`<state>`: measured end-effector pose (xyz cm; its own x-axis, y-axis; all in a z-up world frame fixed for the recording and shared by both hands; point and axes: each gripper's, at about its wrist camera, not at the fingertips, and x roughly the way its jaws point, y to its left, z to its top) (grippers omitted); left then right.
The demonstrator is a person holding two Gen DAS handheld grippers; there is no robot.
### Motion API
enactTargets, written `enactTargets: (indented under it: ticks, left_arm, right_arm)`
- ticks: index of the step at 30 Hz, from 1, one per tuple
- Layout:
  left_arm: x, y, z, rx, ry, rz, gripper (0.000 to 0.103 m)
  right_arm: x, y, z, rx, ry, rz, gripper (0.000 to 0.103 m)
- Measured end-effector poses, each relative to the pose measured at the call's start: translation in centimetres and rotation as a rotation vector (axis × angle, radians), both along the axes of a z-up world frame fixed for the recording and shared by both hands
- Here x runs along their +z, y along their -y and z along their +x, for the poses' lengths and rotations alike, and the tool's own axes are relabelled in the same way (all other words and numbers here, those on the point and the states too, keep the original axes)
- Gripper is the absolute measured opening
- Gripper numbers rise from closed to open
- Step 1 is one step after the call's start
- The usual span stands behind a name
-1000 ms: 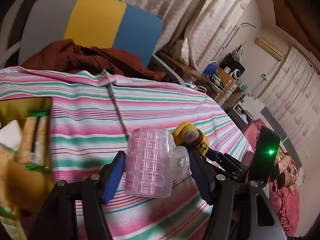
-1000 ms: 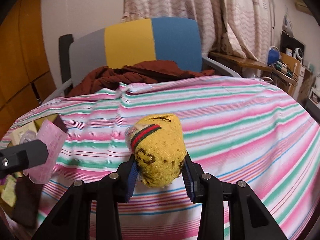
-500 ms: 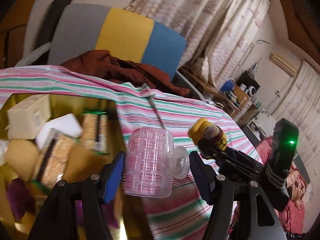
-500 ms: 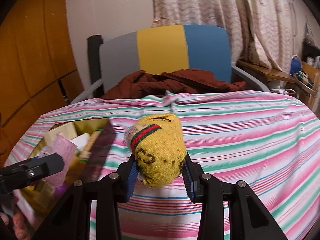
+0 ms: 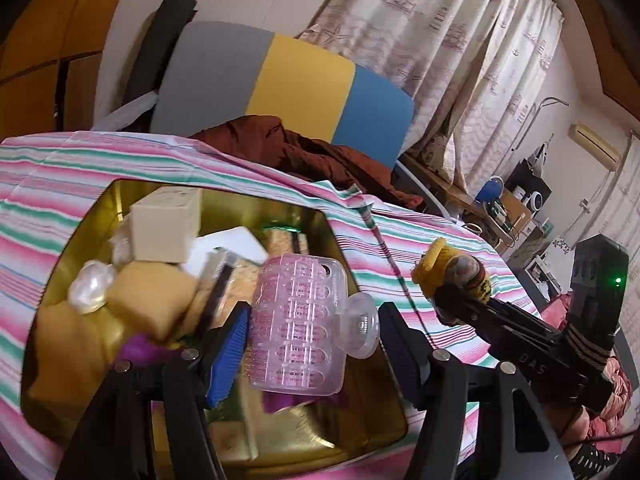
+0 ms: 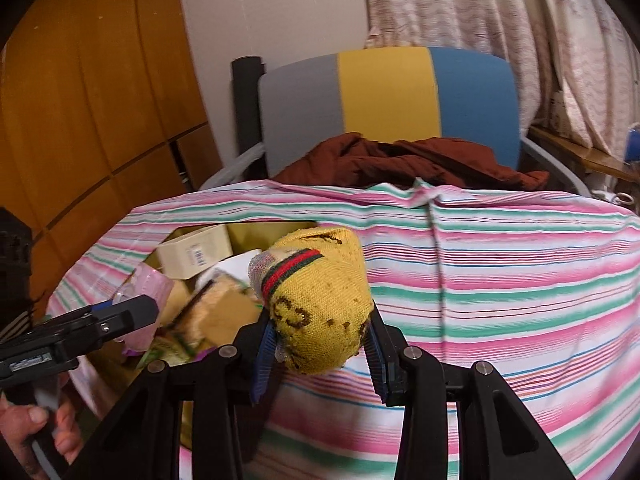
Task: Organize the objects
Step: 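Carry the plush toy and pink container over the gold tray, then open both tools to release the plush toy and container into the tray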
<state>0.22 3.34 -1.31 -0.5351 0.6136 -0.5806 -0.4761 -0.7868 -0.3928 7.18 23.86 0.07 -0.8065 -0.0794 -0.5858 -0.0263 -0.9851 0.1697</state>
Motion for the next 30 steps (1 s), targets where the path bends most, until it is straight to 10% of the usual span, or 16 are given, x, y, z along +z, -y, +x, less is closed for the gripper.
enactTargets:
  ticks: [21,30]
  left_arm:
    - [-2.2,-3.3,2.4,-0.238,0.043,-0.177,0.066]
    - [-1.5,-1.6,3.1,-0.200,0.015,-0.176,0.075]
  right_arm:
    - [0.9,3.9,-3.0,0.103,0.025,-0.024,0.041]
    - [0.6,4.4,-7.2,0.104,0.057,-0.031,0.042]
